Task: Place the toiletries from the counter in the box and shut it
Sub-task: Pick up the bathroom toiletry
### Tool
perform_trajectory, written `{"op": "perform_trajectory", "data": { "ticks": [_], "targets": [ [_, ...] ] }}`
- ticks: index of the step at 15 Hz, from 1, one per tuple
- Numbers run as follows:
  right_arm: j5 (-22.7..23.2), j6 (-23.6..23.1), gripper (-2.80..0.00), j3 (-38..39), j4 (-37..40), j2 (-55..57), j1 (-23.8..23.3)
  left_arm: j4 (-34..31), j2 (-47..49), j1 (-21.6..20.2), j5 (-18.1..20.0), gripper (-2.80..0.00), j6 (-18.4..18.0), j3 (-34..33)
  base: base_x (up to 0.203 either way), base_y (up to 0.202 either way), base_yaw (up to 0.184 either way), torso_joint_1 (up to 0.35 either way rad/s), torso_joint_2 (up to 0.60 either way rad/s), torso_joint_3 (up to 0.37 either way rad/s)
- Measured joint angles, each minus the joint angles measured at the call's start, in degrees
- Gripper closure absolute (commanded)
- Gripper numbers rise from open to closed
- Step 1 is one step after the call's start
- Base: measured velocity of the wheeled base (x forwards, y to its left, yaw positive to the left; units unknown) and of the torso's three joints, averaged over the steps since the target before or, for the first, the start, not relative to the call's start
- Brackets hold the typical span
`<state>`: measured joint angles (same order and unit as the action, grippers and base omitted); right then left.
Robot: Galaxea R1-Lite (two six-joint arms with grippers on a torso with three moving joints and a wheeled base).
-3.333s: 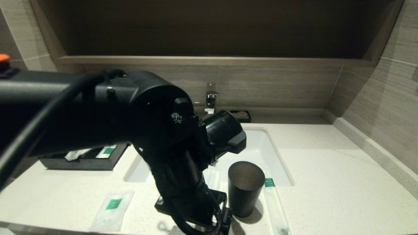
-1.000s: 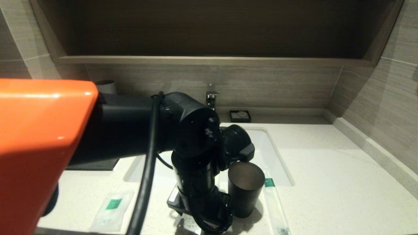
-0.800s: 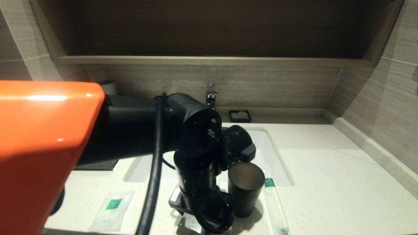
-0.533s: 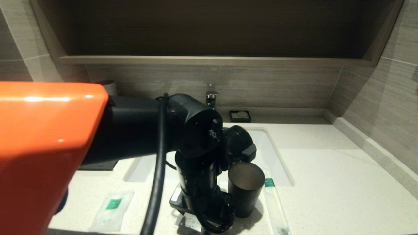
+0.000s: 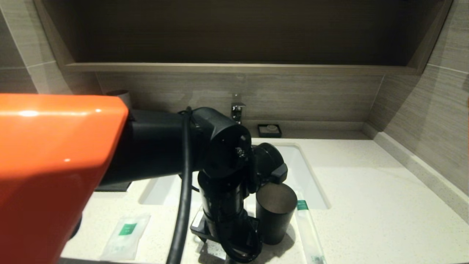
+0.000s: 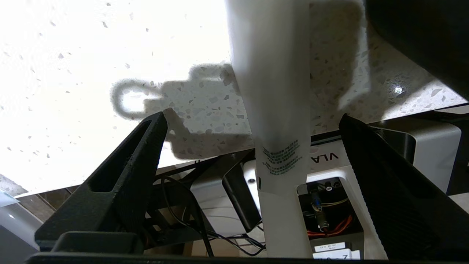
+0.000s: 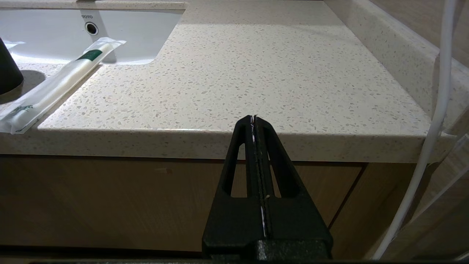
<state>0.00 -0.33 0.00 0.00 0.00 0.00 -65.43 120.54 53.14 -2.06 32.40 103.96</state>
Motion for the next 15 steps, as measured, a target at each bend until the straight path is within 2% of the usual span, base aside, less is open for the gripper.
{"op": "perform_trajectory", "data": {
  "ticks": [4, 10, 15],
  "targets": [
    [0.0, 0.0, 0.0, 0.0, 0.0, 0.0, 0.0, 0.0, 0.2, -0.1, -0.1, -2.8, 0.0, 0.0, 0.0, 0.0, 0.0, 0.0, 0.0, 0.0],
    [0.0, 0.0, 0.0, 0.0, 0.0, 0.0, 0.0, -0.4, 0.7, 0.0, -3.1, -2.8, 0.0, -0.2, 0.0, 0.0, 0.0, 0.0, 0.0, 0.0],
    [0.0, 0.0, 0.0, 0.0, 0.0, 0.0, 0.0, -0.4, 0.8, 0.0, -3.2, -2.8, 0.1, -0.2, 0.0, 0.0, 0.0, 0.0, 0.0, 0.0]
  ]
}}
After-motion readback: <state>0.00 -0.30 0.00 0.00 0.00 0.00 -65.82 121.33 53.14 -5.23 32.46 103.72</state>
